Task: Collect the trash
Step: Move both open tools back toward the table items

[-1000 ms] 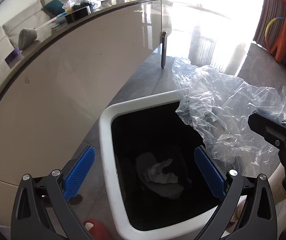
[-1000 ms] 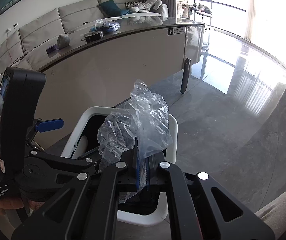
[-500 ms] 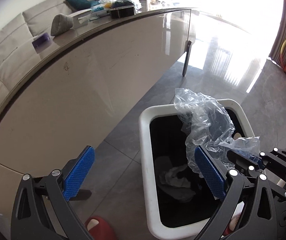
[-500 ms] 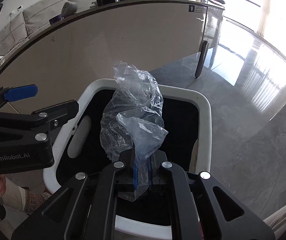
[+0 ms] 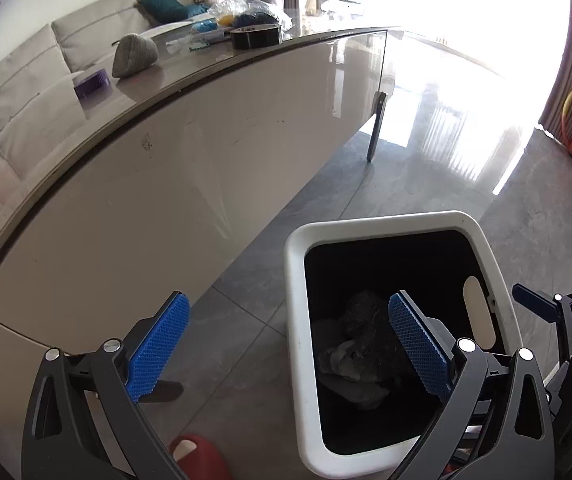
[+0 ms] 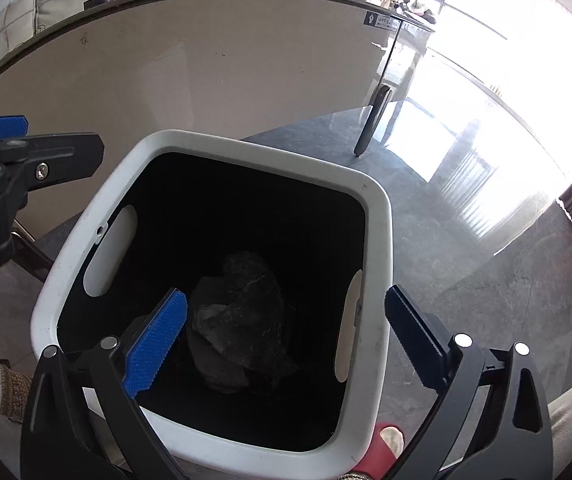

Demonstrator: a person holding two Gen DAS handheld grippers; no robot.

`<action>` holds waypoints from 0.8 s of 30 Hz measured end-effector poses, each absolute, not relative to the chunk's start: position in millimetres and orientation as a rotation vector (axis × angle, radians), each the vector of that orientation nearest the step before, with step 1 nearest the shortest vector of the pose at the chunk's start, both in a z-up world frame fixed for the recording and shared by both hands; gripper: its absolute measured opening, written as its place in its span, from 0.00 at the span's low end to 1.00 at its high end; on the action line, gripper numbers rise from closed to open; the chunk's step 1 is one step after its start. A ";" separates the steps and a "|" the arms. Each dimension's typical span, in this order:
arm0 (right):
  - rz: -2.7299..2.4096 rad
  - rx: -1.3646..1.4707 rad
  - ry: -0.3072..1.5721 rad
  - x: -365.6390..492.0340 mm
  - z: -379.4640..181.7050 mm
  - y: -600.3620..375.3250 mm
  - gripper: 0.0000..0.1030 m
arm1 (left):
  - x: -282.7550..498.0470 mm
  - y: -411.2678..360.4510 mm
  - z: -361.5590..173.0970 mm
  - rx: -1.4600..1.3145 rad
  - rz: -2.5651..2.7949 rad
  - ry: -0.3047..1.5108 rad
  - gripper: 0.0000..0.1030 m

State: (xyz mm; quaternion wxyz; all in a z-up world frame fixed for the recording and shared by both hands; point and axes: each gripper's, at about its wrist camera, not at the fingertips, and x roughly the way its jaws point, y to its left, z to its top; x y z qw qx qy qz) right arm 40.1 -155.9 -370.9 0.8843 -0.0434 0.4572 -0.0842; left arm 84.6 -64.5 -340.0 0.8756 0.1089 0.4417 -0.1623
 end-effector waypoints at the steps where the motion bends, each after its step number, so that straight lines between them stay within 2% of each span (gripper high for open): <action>1: -0.175 -0.081 0.939 38.6 -368.3 -156.5 0.96 | 84.6 -63.4 -339.5 0.224 -0.338 0.921 0.95; 11: -0.146 -0.057 0.877 36.1 -343.0 -150.2 0.96 | 86.8 -48.4 -326.7 0.172 -0.321 0.904 0.95; 24: -0.005 -0.084 0.578 114.8 -219.0 -119.6 0.96 | 160.8 4.4 -226.6 0.077 -0.171 0.734 0.95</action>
